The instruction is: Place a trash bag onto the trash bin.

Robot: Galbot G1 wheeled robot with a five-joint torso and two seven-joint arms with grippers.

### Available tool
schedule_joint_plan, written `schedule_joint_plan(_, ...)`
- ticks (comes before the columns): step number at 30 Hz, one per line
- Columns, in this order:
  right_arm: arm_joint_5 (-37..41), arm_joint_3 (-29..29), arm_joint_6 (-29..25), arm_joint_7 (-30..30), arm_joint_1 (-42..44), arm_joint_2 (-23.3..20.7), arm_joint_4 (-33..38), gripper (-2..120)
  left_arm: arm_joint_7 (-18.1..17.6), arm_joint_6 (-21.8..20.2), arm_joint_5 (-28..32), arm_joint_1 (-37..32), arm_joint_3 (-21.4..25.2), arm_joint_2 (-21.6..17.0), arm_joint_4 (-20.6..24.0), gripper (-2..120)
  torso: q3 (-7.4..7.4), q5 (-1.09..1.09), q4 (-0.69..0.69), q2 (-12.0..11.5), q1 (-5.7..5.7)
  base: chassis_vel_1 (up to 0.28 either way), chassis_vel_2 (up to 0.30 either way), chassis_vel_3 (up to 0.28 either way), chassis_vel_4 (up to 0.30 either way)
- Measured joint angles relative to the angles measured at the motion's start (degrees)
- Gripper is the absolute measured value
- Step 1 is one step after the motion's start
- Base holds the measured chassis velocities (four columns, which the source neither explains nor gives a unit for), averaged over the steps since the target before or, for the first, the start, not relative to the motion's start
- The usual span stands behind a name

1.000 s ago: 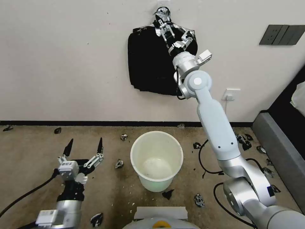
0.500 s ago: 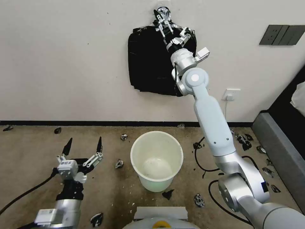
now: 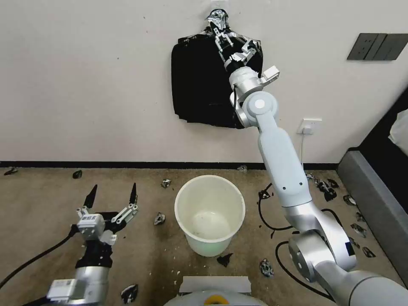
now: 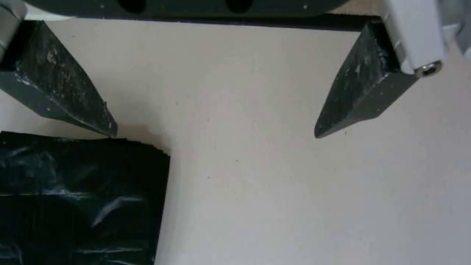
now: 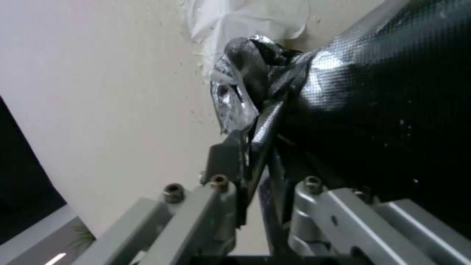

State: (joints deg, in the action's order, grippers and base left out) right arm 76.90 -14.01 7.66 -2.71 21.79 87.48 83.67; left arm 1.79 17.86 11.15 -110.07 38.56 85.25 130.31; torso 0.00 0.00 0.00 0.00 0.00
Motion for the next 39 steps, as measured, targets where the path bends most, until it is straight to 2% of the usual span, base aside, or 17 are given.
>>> schedule_joint_plan(1, 0.0, 0.0, 0.0, 0.0, 0.0, 0.0, 0.0, 13, 0.0, 0.0, 0.0, 0.0, 0.0, 0.0, 0.0, 100, 0.00, 0.00, 0.00, 0.0, 0.00, 0.000, 0.000, 0.000, 0.000)
schedule_joint_plan(2, -0.3, 0.1, -0.1, -0.4, 0.2, 0.0, 0.1, 6, 0.0, 0.0, 0.0, 0.1, -0.1, 0.0, 0.0, 100, 0.00, 0.00, 0.00, 0.0, 0.00, 0.000, 0.000, 0.000, 0.000)
schedule_joint_plan(5, -2.5, 0.6, -0.9, -1.8, 0.4, -0.1, -0.2, 0, 0.0, 0.0, 0.0, 0.3, -0.2, 0.0, 0.0, 100, 0.00, 0.00, 0.00, 0.0, 0.00, 0.000, 0.000, 0.000, 0.000)
schedule_joint_plan(12, -5.8, 2.4, -3.8, -7.8, 1.6, -1.6, 0.1, 0, -0.1, -0.1, 0.1, 0.7, -0.2, -0.4, 0.0, 100, 0.00, 0.00, 0.00, 0.0, 0.00, 0.000, 0.000, 0.000, 0.000)
schedule_joint_plan(14, -5.8, 2.4, -3.8, -7.8, 1.6, -1.6, 0.1, 0, -0.1, -0.1, 0.1, 0.7, -0.2, -0.4, 0.0, 100, 0.00, 0.00, 0.00, 0.0, 0.00, 0.000, 0.000, 0.000, 0.000)
schedule_joint_plan(16, -6.3, 3.6, -4.7, -9.9, 4.1, -3.1, 3.0, 0, -0.1, -0.1, 0.2, 0.6, -0.2, -0.2, 0.0, 100, 0.00, 0.01, 0.00, 0.0, 0.00, 0.000, 0.000, 0.000, 0.000)
schedule_joint_plan(28, -7.5, 7.1, -5.0, -9.3, 17.0, -8.7, 16.3, 0, -0.1, 0.0, 0.2, 0.8, -1.3, -0.4, -0.3, 100, 0.00, 0.01, 0.00, 0.0, 0.00, 0.000, 0.000, 0.000, 0.000)
schedule_joint_plan(39, -10.8, 8.9, -5.0, -8.3, 26.7, -12.6, 23.2, 0, -0.1, 0.1, 0.1, 1.0, -2.0, -0.4, 0.2, 100, -0.01, 0.00, 0.00, 0.0, 0.00, 0.000, 0.000, 0.000, 0.000)
